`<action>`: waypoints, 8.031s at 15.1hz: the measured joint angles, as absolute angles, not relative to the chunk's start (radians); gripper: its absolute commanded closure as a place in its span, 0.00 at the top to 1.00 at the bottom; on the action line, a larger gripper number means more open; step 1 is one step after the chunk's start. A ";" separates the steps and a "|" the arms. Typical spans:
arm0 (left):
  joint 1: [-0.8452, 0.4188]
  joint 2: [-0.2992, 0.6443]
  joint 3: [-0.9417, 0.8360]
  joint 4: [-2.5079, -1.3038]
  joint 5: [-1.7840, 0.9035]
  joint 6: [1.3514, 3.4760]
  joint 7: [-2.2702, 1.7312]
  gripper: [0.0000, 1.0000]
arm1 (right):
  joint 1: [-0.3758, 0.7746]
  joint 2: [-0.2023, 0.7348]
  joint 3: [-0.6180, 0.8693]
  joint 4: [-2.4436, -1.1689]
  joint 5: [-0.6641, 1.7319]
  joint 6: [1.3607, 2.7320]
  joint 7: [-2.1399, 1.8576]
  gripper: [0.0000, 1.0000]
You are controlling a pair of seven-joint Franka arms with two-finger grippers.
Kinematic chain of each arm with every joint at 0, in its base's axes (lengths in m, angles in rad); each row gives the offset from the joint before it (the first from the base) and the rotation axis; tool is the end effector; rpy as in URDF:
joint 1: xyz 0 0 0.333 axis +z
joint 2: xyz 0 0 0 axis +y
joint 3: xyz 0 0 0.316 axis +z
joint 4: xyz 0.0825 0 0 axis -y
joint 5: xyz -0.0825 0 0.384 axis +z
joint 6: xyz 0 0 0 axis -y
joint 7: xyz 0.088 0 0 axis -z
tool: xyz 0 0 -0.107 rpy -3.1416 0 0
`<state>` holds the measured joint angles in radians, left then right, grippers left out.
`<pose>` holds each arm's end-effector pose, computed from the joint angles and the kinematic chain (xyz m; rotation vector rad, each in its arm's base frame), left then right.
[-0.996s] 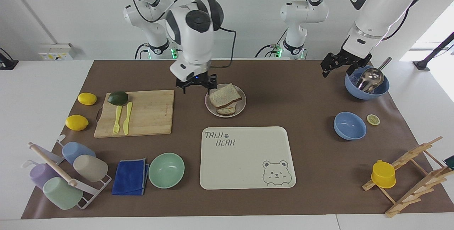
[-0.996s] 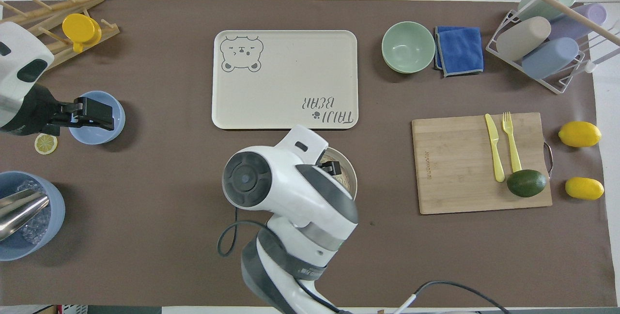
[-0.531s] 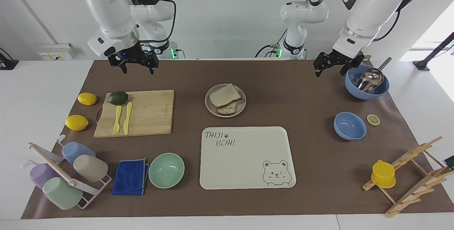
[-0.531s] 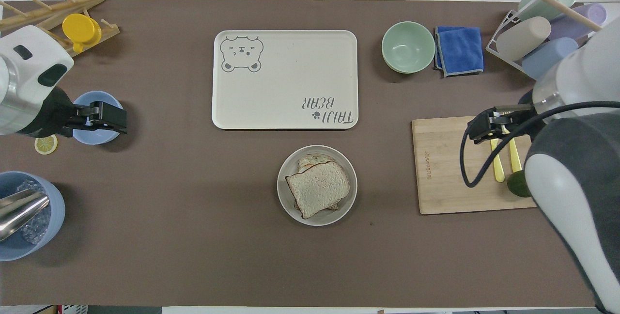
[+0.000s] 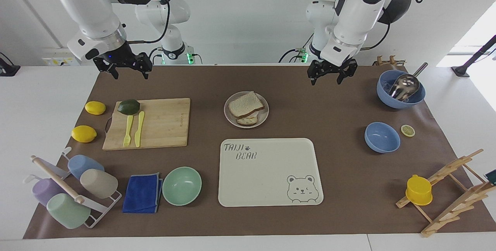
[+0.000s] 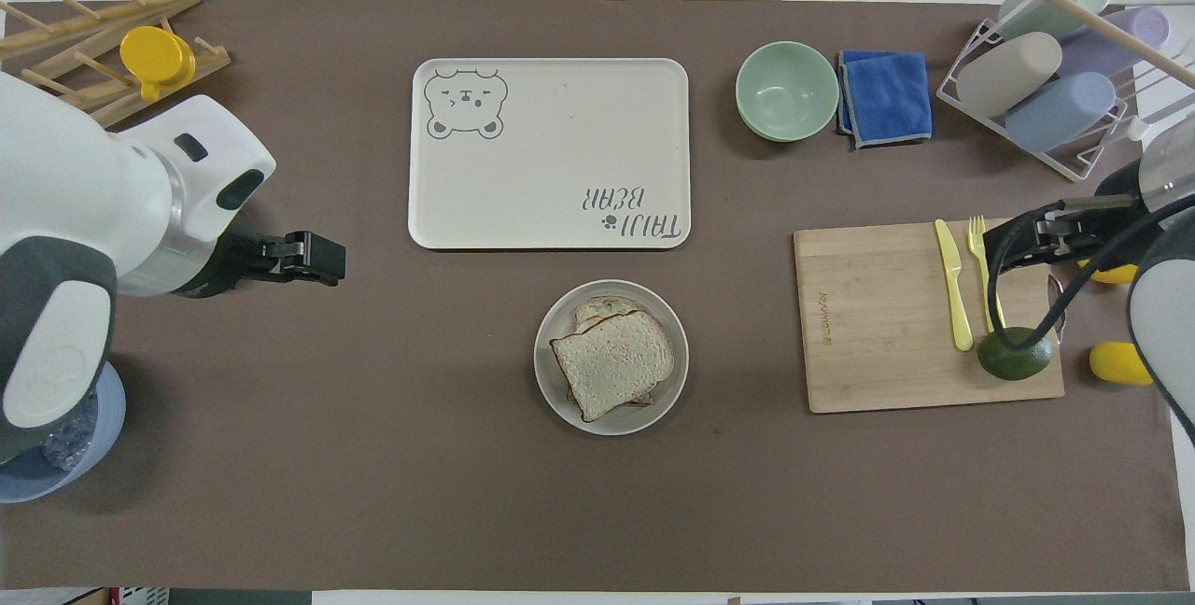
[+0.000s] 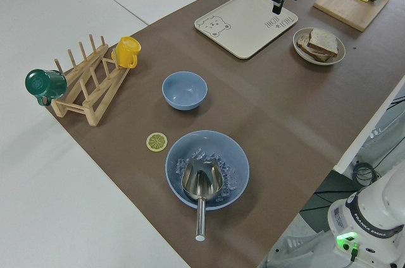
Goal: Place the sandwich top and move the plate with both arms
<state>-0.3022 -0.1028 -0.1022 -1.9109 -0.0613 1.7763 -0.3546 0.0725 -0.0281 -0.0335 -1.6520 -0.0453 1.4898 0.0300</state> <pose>0.4817 -0.2139 0.5358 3.1063 -0.0553 -0.0749 0.5341 0.0154 0.5955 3.0858 0.0130 -0.2047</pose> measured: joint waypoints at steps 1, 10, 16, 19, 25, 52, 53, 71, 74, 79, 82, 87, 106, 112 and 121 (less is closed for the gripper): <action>-0.312 -0.107 -0.102 -1.940 -0.080 1.800 -0.360 1.00 | 0.072 -0.034 -0.035 -1.661 -0.045 1.491 0.030 1.00; -0.446 -0.069 -0.104 -2.225 -0.207 2.163 -0.523 1.00 | 0.071 -0.032 -0.048 -1.663 -0.046 1.521 0.029 1.00; -0.501 -0.016 -0.104 -2.304 -0.303 2.319 -0.545 0.92 | 0.070 -0.019 -0.050 -1.646 -0.046 1.504 0.010 1.00; -0.528 0.016 -0.104 -2.315 -0.307 2.348 -0.550 0.84 | 0.070 -0.019 -0.050 -1.643 -0.046 1.503 0.009 1.00; -0.559 0.064 -0.103 -2.315 -0.344 2.396 -0.553 0.69 | 0.070 -0.027 -0.056 -1.639 -0.045 1.495 -0.023 1.00; -0.598 0.094 -0.103 -2.311 -0.394 2.436 -0.554 0.00 | 0.071 -0.028 -0.062 -1.640 -0.045 1.478 -0.031 1.00; -0.597 0.094 -0.101 -2.310 -0.397 2.436 -0.554 0.00 | 0.071 -0.028 -0.062 -1.640 -0.045 1.478 -0.031 1.00; -0.277 0.557 -0.076 -1.500 -0.381 2.073 -0.388 0.00 | 0.071 -0.029 -0.062 -1.640 -0.045 1.477 -0.031 1.00; -0.270 0.590 -0.077 -1.473 -0.376 2.089 -0.347 0.00 | 0.071 -0.029 -0.062 -1.640 -0.045 1.477 -0.031 1.00; -0.271 0.593 -0.080 -1.485 -0.364 2.109 -0.320 0.00 | 0.071 -0.029 -0.062 -1.640 -0.045 1.477 -0.031 1.00; -0.271 0.593 -0.080 -1.496 -0.362 2.118 -0.308 0.00 | 0.071 -0.029 -0.062 -1.640 -0.045 1.477 -0.031 1.00; -0.272 0.593 -0.082 -1.531 -0.362 2.166 -0.297 0.00 | 0.071 -0.029 -0.062 -1.640 -0.045 1.477 -0.031 1.00; -0.172 0.293 -0.001 -1.451 -0.121 1.881 -0.265 1.00 | 0.071 -0.029 -0.062 -1.640 -0.045 1.477 -0.031 1.00; -0.148 0.130 0.005 -1.478 -0.099 1.660 -0.265 1.00 | 0.071 -0.029 -0.062 -1.640 -0.045 1.477 -0.031 1.00; -0.154 -0.041 -0.006 -1.715 -0.024 1.599 -0.246 1.00 | 0.071 -0.029 -0.062 -1.640 -0.045 1.477 -0.031 1.00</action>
